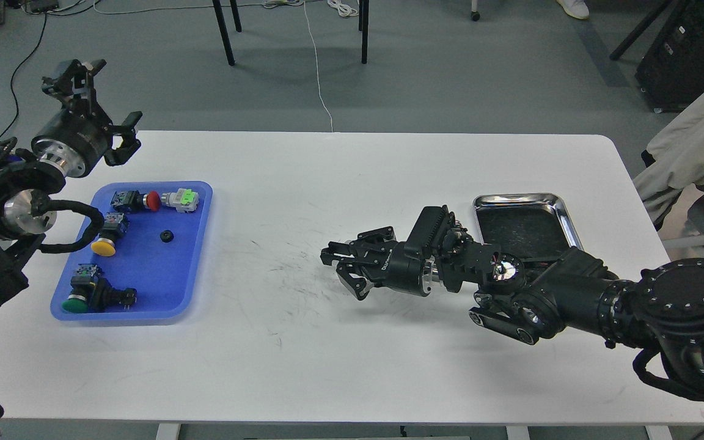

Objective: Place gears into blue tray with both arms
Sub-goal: 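Lower the right gripper toward the table surface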

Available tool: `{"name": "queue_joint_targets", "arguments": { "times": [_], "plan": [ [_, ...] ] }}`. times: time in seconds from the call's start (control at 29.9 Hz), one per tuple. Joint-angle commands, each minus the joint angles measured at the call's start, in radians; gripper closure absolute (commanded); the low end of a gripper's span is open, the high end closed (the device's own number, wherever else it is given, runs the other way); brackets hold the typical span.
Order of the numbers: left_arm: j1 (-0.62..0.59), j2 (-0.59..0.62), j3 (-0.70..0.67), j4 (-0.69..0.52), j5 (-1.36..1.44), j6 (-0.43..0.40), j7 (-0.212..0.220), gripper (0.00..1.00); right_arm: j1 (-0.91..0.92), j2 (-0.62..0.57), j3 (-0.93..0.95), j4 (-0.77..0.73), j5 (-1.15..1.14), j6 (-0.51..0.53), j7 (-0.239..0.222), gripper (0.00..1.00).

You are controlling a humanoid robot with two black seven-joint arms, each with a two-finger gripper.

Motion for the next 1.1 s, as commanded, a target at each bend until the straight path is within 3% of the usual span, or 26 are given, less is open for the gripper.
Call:
{"name": "queue_joint_targets", "arguments": {
  "times": [0.0, 0.6, 1.07],
  "plan": [
    [0.0, 0.005, 0.0, 0.0, 0.0, 0.0, 0.0, 0.01, -0.006, 0.0, 0.002, 0.008, 0.0, -0.001, 0.0, 0.96],
    [0.0, 0.025, 0.0, -0.002, 0.0, 0.003, 0.0, 0.01, -0.01, 0.0, 0.001, 0.068, -0.005, -0.004, 0.0, 0.98],
    [-0.002, 0.034, 0.002, -0.002, 0.0, 0.005, -0.002, 0.01, -0.036, 0.0, 0.001, 0.058, -0.045, 0.014, 0.0, 0.94]
  ]
}}
